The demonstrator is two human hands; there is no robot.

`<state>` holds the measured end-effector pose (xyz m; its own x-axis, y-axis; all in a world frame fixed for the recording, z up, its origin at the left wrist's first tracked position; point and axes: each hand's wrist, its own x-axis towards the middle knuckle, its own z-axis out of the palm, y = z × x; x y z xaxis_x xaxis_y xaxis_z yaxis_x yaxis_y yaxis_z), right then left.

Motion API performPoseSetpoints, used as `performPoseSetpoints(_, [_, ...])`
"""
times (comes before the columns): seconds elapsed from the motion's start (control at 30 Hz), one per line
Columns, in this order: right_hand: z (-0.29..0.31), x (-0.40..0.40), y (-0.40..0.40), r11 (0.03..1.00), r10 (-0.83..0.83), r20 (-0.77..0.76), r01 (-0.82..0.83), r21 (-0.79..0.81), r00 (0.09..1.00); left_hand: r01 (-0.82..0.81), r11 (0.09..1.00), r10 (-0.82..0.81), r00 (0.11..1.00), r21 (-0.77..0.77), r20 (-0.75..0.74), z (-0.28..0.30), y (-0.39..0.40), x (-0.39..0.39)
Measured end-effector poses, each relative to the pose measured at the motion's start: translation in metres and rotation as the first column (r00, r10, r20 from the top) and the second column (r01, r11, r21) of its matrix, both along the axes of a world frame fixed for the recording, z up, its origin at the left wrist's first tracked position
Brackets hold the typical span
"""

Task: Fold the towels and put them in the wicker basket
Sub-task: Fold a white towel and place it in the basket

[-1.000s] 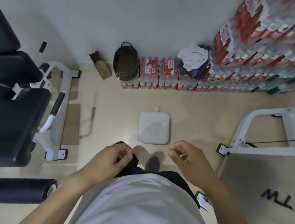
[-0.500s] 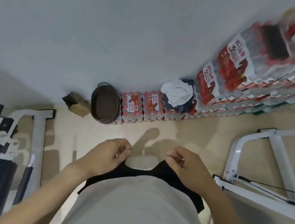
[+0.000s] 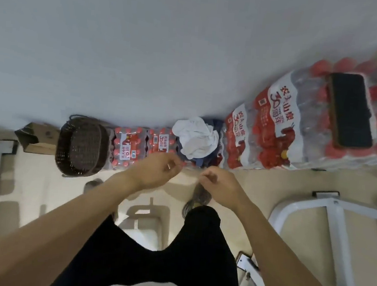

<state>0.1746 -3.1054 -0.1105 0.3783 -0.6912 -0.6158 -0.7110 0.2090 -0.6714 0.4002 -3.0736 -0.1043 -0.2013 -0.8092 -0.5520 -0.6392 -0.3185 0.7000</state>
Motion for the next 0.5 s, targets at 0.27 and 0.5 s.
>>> performPoseSetpoints(0.27, [-0.216,0.003,-0.09,0.985,-0.173,-0.239,0.166,-0.047,0.956,-0.26,0.965,0.261,0.962,0.027,-0.075,-0.227,-0.085,-0.03])
performPoseSetpoints(0.5, [-0.362,0.028,-0.086,0.854,-0.463,-0.194,0.376,-0.359,0.865,-0.238,0.934,0.23,0.971,-0.266,-0.064,-0.39,-0.099,-0.015])
